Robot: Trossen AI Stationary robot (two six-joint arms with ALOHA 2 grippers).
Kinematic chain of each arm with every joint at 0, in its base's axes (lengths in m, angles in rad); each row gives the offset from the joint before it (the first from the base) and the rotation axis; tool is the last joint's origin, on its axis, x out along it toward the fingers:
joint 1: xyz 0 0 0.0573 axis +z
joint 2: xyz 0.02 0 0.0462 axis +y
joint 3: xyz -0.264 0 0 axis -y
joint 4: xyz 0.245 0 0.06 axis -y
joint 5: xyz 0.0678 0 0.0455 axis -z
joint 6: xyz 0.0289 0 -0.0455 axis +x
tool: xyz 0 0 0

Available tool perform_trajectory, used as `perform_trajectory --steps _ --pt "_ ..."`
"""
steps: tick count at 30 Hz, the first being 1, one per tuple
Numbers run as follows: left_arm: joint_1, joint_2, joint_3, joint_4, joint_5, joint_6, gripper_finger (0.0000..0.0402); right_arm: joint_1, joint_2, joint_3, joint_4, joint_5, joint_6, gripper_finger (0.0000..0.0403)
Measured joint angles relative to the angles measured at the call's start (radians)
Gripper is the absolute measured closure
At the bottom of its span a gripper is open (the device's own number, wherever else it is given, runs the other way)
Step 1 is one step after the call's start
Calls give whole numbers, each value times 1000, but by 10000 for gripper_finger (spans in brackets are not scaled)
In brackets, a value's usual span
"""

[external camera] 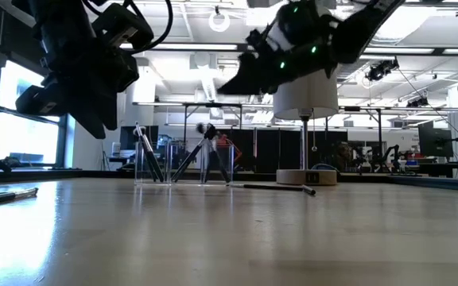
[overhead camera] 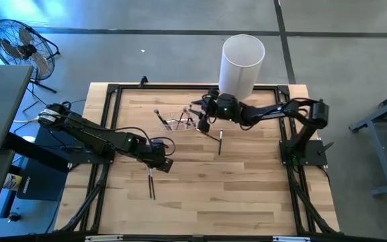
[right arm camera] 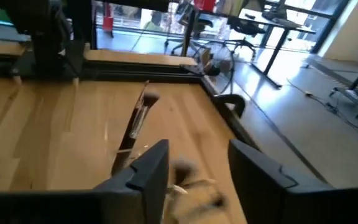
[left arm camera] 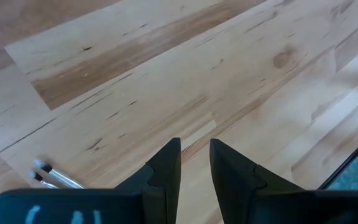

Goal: Put items in baskets/containers
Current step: Put the black eyeshadow brush into the transparent organizer

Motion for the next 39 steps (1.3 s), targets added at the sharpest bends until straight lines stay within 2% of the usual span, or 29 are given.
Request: perform_trajectory --steps 5,8,11,15,21,25,29,34,39 --pt "0 0 0 30 -22 -3 318 22 -196 1 -198 -4 54 212" --pt "0 0 3 49 -46 -24 318 55 -320 1 -390 -16 209 217" --pt "0 0 33 48 -63 -25 318 97 -422 1 -612 -15 348 234" --pt "0 0 92 20 -87 -28 318 179 -501 1 -912 -14 428 268" --pt "-24 0 192 -248 -101 -185 318 290 -510 -5 -1228 54 582 315" --pt "-67 0 201 -372 -100 -352 318 352 -508 -81 -1220 71 676 334" --pt "-109 8 201 -449 -122 -472 318 409 -508 -201 -1122 35 758 346" --pt "-111 50 200 -484 -128 -534 318 471 -508 -332 -942 -39 837 358" --pt "-112 114 200 -501 -120 -561 318 515 -508 -384 -835 -62 895 371"
